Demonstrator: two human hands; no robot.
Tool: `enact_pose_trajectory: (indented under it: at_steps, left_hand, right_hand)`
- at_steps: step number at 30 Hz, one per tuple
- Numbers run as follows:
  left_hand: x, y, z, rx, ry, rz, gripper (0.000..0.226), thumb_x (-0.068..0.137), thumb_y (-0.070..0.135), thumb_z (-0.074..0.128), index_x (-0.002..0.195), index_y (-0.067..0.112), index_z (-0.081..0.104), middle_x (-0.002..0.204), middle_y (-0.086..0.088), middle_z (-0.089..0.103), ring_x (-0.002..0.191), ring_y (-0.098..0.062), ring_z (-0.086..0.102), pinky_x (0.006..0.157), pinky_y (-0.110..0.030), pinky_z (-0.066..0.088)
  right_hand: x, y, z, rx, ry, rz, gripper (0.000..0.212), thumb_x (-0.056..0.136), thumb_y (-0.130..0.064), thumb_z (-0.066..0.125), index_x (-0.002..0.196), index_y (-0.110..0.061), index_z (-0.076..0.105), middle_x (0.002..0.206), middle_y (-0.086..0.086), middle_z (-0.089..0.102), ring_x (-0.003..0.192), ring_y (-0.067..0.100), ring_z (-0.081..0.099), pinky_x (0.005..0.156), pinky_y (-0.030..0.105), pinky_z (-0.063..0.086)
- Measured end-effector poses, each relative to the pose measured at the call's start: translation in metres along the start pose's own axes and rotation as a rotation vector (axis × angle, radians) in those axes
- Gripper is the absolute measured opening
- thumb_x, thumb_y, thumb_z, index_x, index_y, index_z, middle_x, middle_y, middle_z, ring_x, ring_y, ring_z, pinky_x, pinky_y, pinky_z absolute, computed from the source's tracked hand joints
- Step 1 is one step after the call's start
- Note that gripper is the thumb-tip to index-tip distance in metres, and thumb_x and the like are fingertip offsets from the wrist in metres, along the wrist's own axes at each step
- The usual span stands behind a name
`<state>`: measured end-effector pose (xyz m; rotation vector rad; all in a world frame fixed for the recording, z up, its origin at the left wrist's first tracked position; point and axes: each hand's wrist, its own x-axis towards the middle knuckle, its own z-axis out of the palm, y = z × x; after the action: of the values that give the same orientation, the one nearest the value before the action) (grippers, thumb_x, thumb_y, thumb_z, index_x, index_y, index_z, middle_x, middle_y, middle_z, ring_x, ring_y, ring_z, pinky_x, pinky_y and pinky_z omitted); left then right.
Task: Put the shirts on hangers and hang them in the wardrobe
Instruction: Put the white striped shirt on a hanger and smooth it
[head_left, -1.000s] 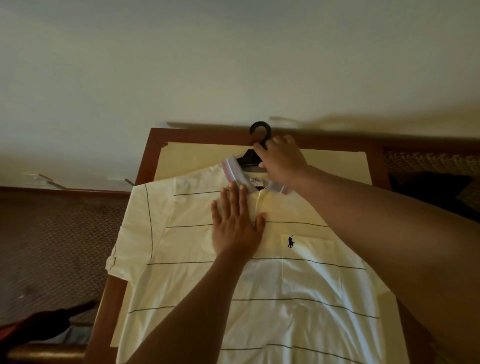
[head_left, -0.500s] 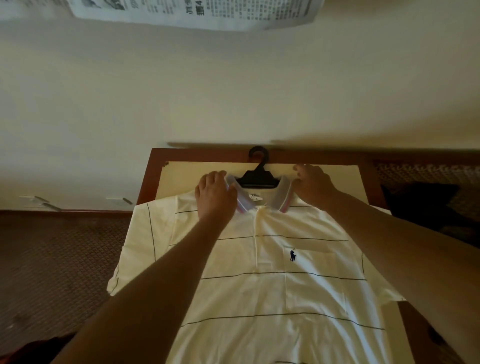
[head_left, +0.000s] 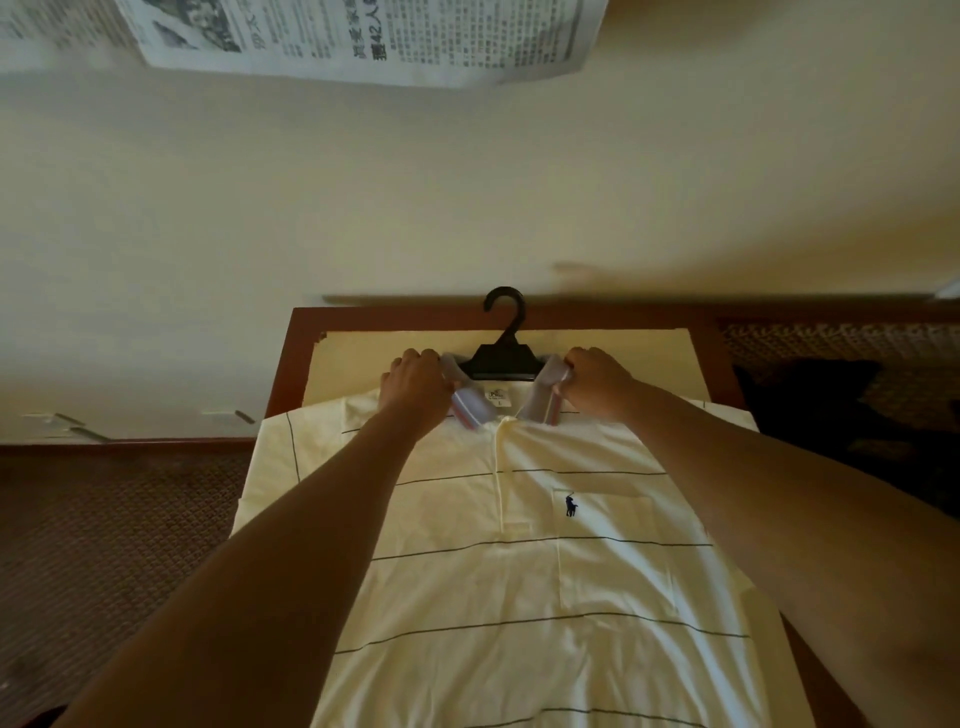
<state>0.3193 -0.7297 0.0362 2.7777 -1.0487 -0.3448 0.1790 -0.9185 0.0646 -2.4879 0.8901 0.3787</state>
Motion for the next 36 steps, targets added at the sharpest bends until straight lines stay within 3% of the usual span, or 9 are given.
enact_pose_trajectory:
  at_steps: [5,10,13,16,19,22,26,29,36]
  left_hand:
    - [-0.011,0.008,-0.045,0.021,-0.003,0.198,0.032,0.096,0.02,0.053,0.127,0.018,0.054,0.101,-0.005,0.066,0.098,-0.025,0.062,0.089,-0.034,0.053]
    - [-0.035,0.025,-0.107,-0.371,0.059,0.181,0.019,0.093,0.025,0.058,0.108,0.014,0.062,0.1,-0.008,0.066,0.095,-0.026,0.065,0.09,-0.043,0.054]
    - [-0.062,0.041,-0.145,-0.315,0.01,0.074,0.03,0.099,0.026,0.048,0.122,0.008,0.055,0.112,-0.007,0.061,0.105,-0.022,0.06,0.094,-0.032,0.048]
    - [-0.076,0.053,-0.176,-0.238,0.031,0.091,0.038,0.098,0.038,0.049,0.119,0.008,0.058,0.112,-0.006,0.062,0.106,-0.023,0.059,0.091,-0.03,0.045]
    - [-0.088,0.069,-0.205,-0.199,0.051,0.145,0.042,0.093,0.044,0.055,0.109,0.005,0.061,0.105,-0.007,0.063,0.099,-0.024,0.059,0.084,-0.03,0.043]
    - [-0.104,0.087,-0.238,-0.181,0.065,0.214,0.039,0.093,0.041,0.056,0.102,0.003,0.06,0.093,-0.003,0.056,0.091,-0.021,0.056,0.076,-0.026,0.037]
    - [-0.124,0.102,-0.279,-0.229,0.091,0.291,0.031,0.091,0.039,0.06,0.079,0.012,0.054,0.076,0.002,0.052,0.077,-0.015,0.051,0.059,-0.018,0.033]
    - [-0.138,0.108,-0.305,-0.351,0.081,0.337,0.031,0.091,0.032,0.061,0.067,0.015,0.052,0.069,0.0,0.051,0.069,-0.014,0.049,0.058,-0.02,0.033]
    - [-0.185,0.139,-0.351,-0.43,0.107,0.532,0.036,0.096,0.037,0.052,0.073,0.009,0.058,0.072,-0.003,0.054,0.072,-0.015,0.049,0.063,-0.023,0.037]
  right_hand:
    - [-0.029,-0.008,-0.042,0.028,-0.014,-0.121,0.016,0.093,-0.021,0.06,0.103,-0.008,0.059,0.095,0.001,0.056,0.089,0.015,0.053,0.074,0.022,0.04]
    - [-0.07,-0.017,-0.096,0.048,-0.035,-0.17,0.012,0.093,-0.023,0.061,0.082,-0.017,0.058,0.087,0.003,0.057,0.085,0.017,0.053,0.07,0.025,0.042]
    - [-0.1,-0.026,-0.128,0.021,-0.048,-0.198,0.013,0.094,-0.022,0.059,0.098,-0.009,0.06,0.087,0.003,0.055,0.085,0.018,0.052,0.064,0.022,0.039]
    - [-0.13,-0.032,-0.162,0.073,-0.091,-0.144,0.01,0.09,-0.021,0.059,0.084,-0.013,0.058,0.082,0.0,0.048,0.08,0.017,0.046,0.062,0.022,0.033]
    - [-0.164,-0.033,-0.19,0.217,-0.066,-0.108,0.029,0.071,-0.036,0.06,0.089,-0.013,0.061,0.093,0.006,0.053,0.084,0.021,0.048,0.074,0.03,0.039]
    - [-0.2,-0.036,-0.214,0.202,-0.016,-0.101,0.036,0.087,-0.039,0.059,0.11,-0.012,0.064,0.114,0.011,0.06,0.105,0.028,0.057,0.094,0.04,0.046]
    - [-0.248,-0.041,-0.242,0.158,0.102,-0.121,0.019,0.094,-0.035,0.058,0.091,-0.016,0.064,0.078,0.002,0.053,0.063,0.014,0.043,0.054,0.023,0.036]
    - [-0.281,-0.046,-0.257,0.162,0.218,-0.114,0.019,0.092,-0.035,0.06,0.083,-0.018,0.065,0.073,0.0,0.049,0.063,0.014,0.041,0.057,0.025,0.033]
    - [-0.364,-0.05,-0.279,0.076,0.425,-0.03,0.03,0.095,-0.037,0.055,0.071,-0.019,0.055,0.073,-0.001,0.046,0.066,0.013,0.042,0.057,0.026,0.03]
